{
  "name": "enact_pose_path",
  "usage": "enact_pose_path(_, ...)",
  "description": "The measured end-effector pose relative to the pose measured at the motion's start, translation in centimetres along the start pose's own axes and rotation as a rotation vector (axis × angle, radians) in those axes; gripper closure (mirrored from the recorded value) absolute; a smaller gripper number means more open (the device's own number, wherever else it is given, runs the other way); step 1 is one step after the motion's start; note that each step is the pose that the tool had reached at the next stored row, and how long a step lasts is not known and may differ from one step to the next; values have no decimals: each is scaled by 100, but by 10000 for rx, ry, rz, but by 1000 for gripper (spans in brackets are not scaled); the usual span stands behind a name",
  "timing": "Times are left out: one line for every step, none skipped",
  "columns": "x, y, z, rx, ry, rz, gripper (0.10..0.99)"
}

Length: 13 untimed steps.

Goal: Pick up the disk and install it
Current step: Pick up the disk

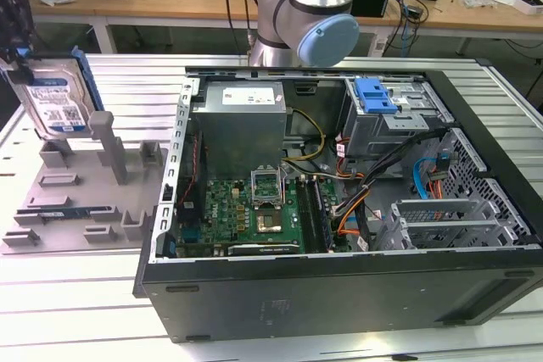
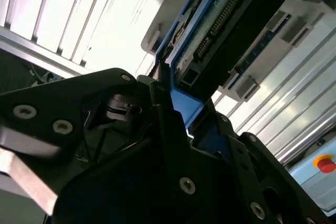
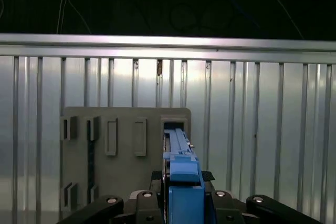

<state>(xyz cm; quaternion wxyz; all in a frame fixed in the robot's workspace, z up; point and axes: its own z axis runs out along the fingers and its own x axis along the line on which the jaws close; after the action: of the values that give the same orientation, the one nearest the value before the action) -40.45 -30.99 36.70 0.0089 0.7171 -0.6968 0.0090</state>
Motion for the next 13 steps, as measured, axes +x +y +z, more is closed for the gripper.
enact_pose_path(2,-4,-88,2,-1,0,718)
enact_pose_path(5,-8,-182,1,-1,0,718)
enact_pose_path(7,-11,-261,1,-2,0,718)
enact_pose_path(8,-13,-308,2,-2,1,718)
enact_pose_path(11,-16,-422,1,-4,0,718)
enact_pose_path(12,-18,-469,1,-4,0,718)
enact_pose_path(14,-19,-518,1,-5,0,718)
enact_pose_path(16,-21,-577,2,-6,0,718)
enact_pose_path(17,-22,-629,1,-6,0,718)
enact_pose_path(21,-25,-766,1,-8,0,718)
enact_pose_path(23,-27,-823,1,-9,0,718)
enact_pose_path(25,-28,-874,2,-9,0,718)
enact_pose_path(27,-29,-933,1,-11,0,718)
